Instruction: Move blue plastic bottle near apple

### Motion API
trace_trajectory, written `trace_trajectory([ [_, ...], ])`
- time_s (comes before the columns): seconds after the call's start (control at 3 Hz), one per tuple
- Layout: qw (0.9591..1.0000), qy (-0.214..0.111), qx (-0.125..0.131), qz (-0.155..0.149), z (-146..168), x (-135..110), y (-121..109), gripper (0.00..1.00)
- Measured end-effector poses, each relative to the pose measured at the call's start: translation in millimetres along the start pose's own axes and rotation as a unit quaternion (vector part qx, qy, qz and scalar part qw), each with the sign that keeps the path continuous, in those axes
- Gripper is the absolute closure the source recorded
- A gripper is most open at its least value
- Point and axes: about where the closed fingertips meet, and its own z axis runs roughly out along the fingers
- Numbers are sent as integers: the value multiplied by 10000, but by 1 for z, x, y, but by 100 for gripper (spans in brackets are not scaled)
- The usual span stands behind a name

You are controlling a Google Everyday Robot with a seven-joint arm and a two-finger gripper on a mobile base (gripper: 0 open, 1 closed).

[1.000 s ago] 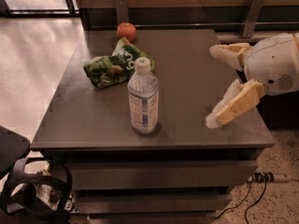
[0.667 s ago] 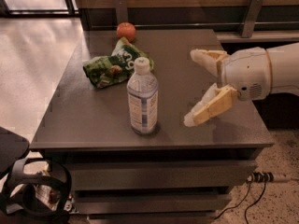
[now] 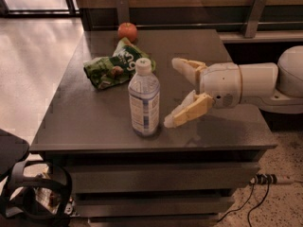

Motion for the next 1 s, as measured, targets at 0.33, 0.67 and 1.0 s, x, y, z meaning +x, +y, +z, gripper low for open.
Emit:
trace_trajectory([
  [0.33,9997,-198,-153,29,19,0,-1,0],
  [0.67,9989,-351,-311,-52,37,-6,0,25],
  [1.0,9984,-402,-385,-132,43,-12,3,56],
])
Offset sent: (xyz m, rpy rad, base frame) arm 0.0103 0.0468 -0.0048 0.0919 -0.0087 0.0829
